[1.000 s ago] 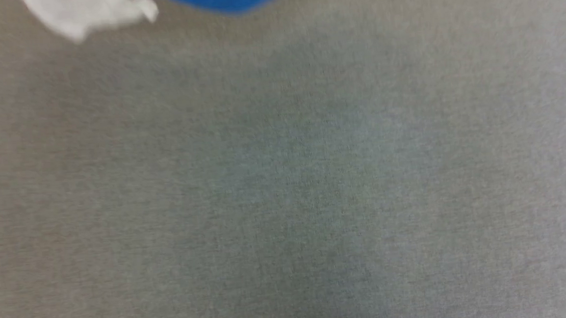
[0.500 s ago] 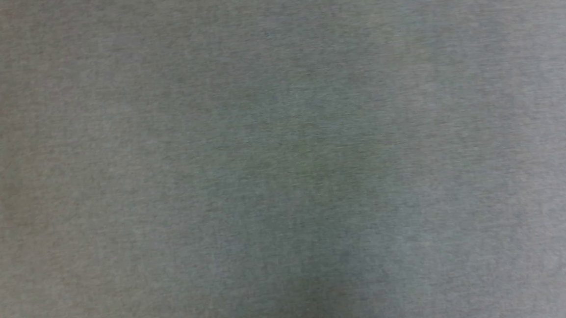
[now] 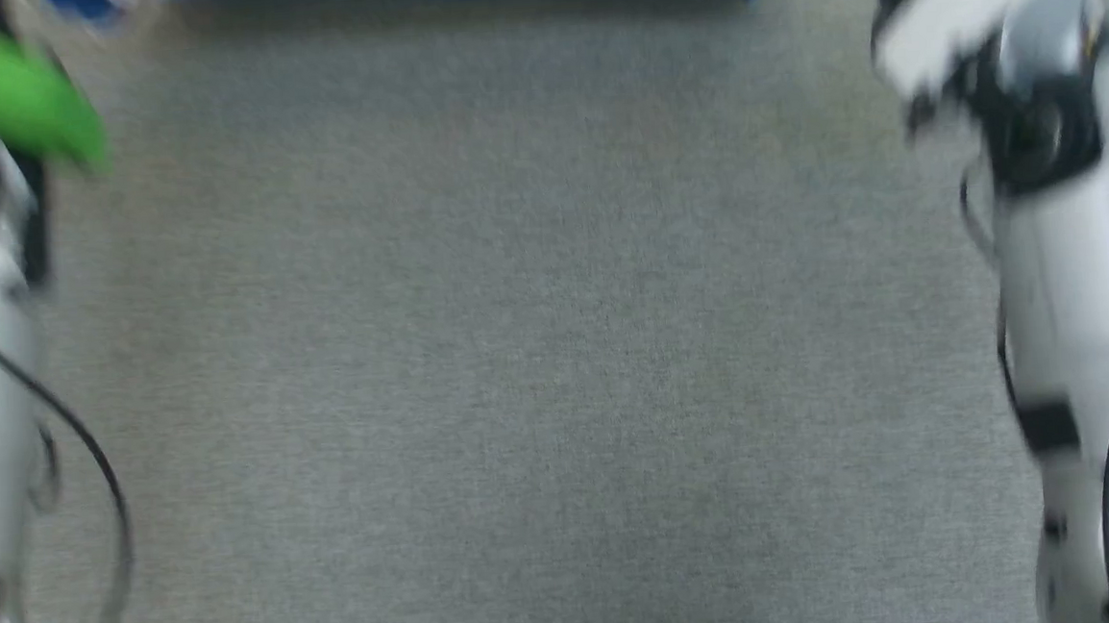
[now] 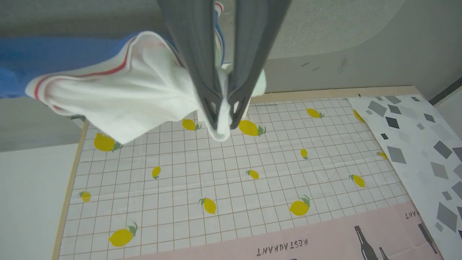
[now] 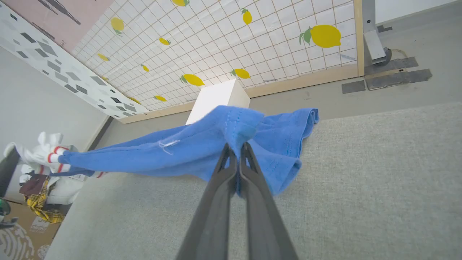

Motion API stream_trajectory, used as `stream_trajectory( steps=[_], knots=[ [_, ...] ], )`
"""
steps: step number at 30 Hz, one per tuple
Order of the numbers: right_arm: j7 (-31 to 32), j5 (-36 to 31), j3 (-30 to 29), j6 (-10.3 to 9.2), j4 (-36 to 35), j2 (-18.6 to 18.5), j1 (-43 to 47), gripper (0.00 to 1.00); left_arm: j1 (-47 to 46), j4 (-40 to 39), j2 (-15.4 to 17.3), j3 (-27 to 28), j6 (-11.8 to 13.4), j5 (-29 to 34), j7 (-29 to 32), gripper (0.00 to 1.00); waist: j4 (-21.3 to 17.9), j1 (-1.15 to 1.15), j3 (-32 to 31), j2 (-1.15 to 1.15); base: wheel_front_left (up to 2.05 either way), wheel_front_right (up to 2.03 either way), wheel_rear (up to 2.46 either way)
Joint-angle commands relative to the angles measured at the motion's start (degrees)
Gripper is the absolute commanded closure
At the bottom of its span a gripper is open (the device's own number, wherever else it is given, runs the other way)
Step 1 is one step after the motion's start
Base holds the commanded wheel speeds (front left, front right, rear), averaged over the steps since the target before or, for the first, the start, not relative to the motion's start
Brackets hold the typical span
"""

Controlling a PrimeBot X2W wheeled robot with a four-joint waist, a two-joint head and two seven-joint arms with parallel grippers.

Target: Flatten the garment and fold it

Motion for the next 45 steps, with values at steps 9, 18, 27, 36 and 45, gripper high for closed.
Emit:
stream_trajectory(
  steps=[9,18,27,36,45],
  knots=[
    [3.1,5.0,1.3,-0.08,-13.0,-4.6,28.4,1.0,30.8,-11.8,-2.5,1.2,4.2,-8.1,4.9,1.0,2.4,0.01,-14.7,0.0,0.0,0.0,0.0],
    [9.5,3.4,-0.8,-0.08,-21.3,-5.9,48.8,1.0,53.8,-21.1,-3.1,2.8,9.0,-17.4,16.4,1.0,2.2,0.01,-20.3,0.0,0.0,0.0,0.0],
    [28.3,-2.1,-1.9,-0.08,-31.8,-6.2,63.4,1.0,69.2,-32.6,-0.2,5.9,16.5,-22.9,26.4,1.0,0.9,0.01,-21.5,0.0,0.0,0.0,0.0],
    [25.7,-4.2,-4.6,-0.08,-38.1,-3.5,59.6,1.0,67.0,-40.3,0.2,8.8,16.0,-21.3,20.0,1.0,0.5,0.01,-20.0,0.0,0.0,0.0,0.0],
    [23.5,-11.6,-1.7,-0.08,-35.3,-4.3,49.8,1.0,48.2,-31.4,-0.3,5.2,11.0,-18.0,18.2,1.0,0.6,0.01,-13.8,0.0,0.0,0.0,0.0]
  ],
)
